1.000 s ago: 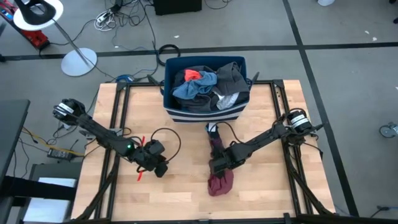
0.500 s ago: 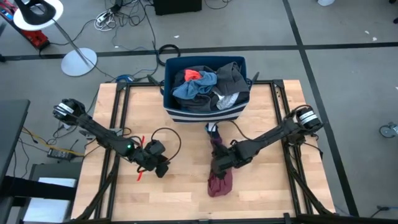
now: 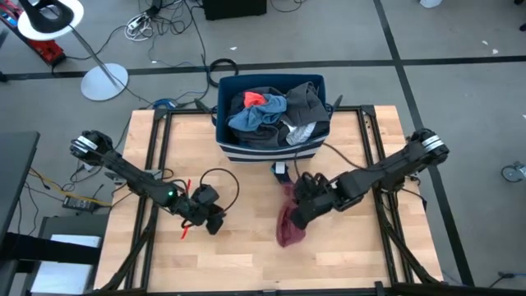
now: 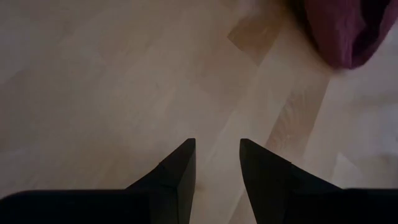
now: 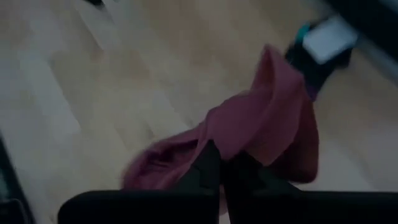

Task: Sort clothes
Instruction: Put the pink short into the laundry bin

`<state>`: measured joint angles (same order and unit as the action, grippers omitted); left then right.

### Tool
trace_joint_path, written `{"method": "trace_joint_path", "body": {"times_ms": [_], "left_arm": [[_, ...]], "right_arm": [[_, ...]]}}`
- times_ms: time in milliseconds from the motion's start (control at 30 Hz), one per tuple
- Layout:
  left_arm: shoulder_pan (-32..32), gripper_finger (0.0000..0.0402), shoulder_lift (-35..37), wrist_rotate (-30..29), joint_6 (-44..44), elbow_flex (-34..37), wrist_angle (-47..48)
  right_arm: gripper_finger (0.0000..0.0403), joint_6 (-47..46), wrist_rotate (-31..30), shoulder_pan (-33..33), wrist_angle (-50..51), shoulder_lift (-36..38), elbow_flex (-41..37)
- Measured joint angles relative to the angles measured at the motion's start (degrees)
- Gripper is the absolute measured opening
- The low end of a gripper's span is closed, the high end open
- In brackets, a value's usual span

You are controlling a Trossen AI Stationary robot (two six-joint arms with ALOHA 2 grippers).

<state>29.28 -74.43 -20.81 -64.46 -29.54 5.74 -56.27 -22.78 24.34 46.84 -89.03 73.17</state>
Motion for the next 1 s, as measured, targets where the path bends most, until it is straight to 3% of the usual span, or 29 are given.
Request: {"method": "trace_joint_path", "body": {"times_ms": [367,733,1000], "left_arm": [[0.00,0.0129,0.00,-1.56,0.08,0.00,-0.17],[0.00,0.0129,-0.02,-1.54,0.12,0.00,-0.26],[0.00,0.0129,-0.02,-1.54,0.12,0.00,-0.37]], "right_arm": [[0.0001,17.81,-7.71,-4.10,2.41,1.09,17.60],[0.0001,32.55,-7.89,-15.10,1.62,1.07,31.56],[0.0001,42.08,-5.24,-23.26,-5.16,1.07,37.47]]}}
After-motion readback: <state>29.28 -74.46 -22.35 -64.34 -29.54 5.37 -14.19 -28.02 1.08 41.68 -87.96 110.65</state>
